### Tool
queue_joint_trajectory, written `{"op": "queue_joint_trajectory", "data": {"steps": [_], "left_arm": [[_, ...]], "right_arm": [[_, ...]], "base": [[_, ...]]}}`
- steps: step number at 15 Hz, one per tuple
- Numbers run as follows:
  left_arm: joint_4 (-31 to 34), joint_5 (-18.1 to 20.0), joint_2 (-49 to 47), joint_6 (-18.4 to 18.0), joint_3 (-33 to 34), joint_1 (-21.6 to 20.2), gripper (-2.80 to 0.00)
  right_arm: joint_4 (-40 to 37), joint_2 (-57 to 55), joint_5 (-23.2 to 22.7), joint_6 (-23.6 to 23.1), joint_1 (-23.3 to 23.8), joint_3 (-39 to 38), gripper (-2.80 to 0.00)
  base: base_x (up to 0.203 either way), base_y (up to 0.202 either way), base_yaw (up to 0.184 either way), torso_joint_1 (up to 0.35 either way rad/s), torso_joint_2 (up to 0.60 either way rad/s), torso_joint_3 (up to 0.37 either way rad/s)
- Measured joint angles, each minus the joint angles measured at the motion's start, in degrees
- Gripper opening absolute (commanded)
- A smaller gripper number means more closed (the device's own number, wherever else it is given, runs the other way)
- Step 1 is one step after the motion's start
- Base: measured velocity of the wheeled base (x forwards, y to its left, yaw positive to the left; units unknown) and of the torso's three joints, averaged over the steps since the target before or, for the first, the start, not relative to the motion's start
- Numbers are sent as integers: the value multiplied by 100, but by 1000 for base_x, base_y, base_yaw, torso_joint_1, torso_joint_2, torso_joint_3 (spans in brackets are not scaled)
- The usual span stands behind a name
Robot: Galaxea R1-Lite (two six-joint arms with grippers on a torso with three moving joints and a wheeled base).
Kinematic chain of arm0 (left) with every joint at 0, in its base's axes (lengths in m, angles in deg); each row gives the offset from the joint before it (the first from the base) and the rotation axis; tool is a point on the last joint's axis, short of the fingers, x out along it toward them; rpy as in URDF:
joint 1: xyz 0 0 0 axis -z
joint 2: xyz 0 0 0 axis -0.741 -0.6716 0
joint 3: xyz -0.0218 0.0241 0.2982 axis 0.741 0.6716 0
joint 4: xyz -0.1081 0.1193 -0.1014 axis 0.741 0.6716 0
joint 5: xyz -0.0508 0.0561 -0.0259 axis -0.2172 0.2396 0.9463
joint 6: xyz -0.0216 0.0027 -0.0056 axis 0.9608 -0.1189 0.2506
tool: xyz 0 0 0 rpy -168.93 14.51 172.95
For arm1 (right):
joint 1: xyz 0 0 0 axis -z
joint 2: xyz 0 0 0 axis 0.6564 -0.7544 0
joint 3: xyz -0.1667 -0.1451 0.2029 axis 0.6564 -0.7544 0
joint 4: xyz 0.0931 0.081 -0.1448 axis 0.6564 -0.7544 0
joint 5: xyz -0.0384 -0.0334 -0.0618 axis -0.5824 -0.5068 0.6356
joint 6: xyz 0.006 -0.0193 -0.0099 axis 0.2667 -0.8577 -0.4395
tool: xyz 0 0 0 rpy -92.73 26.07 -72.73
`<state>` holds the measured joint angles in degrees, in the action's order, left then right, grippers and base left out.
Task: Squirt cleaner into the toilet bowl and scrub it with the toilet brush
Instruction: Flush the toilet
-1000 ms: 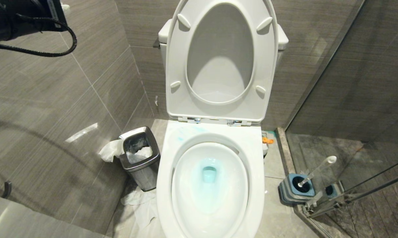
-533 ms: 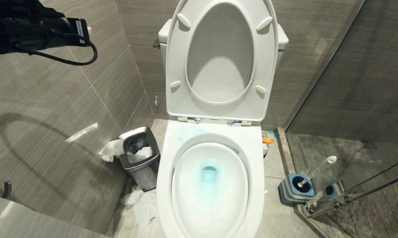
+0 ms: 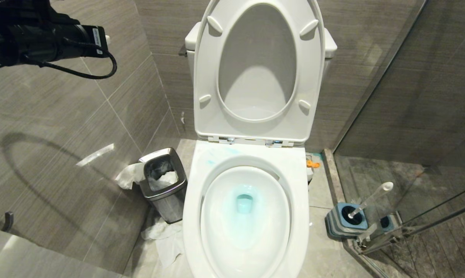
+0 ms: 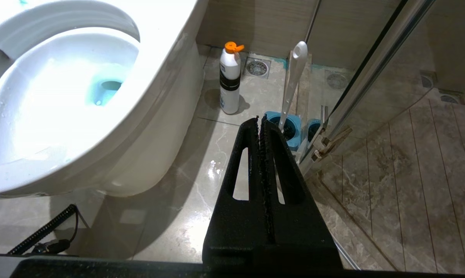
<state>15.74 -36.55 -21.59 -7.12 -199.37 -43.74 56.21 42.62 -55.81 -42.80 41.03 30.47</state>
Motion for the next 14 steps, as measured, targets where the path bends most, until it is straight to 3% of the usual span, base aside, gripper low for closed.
{"op": "queue_joint_trajectory", "data": {"steps": [14], "left_arm": [[-309,7,-99,-10,0,6,-280]], "right_arm": [[-2,0,-1,-1,0,0,-280]], "base": [[0,0,0,0,0,0]]}}
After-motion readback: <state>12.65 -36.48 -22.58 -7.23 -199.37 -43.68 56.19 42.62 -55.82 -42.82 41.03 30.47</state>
